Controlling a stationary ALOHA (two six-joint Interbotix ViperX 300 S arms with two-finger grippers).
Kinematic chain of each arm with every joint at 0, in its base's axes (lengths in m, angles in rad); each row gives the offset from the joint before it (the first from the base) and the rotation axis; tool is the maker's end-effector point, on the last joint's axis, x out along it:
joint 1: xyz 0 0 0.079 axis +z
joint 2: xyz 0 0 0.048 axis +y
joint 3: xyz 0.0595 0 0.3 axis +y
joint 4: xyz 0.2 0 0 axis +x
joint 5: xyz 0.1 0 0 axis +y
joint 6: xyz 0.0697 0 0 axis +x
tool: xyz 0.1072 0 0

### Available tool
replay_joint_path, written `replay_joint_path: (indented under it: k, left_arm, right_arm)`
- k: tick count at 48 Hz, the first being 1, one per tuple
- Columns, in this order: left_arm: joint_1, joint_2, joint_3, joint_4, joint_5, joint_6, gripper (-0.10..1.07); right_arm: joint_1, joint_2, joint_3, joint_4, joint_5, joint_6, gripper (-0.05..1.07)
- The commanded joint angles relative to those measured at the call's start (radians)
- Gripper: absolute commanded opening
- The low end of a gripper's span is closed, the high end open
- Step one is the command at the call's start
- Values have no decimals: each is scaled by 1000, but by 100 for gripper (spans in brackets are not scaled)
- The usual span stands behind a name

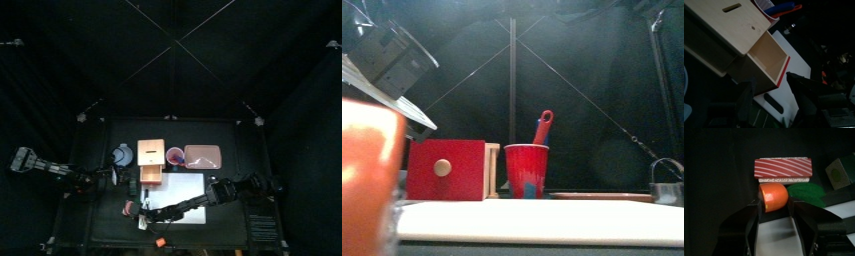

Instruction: Put carrot in drawer

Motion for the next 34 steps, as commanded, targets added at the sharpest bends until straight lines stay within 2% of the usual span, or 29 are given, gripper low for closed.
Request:
replay_joint_path:
  k: [1,14,22,28,34]
  left_arm:
    - [3,2,-11,3,-2,2,88]
    - [3,2,-11,3,0,2,87]
    - [3,2,-11,3,6,2,88]
    - [3,2,-11,3,11,2,88]
    - [3,2,-11,5,11,2,87]
  right_arm:
    - [-5,-43,-25,2,-2,-2,64]
    - [-6,-94,-14,-15,0,-2,63]
    - [-6,-98,-9,11,2,3,65]
    - [-6,-104,-28,52,2,3,73]
    - [-9,-106,-61,91,5,2,92]
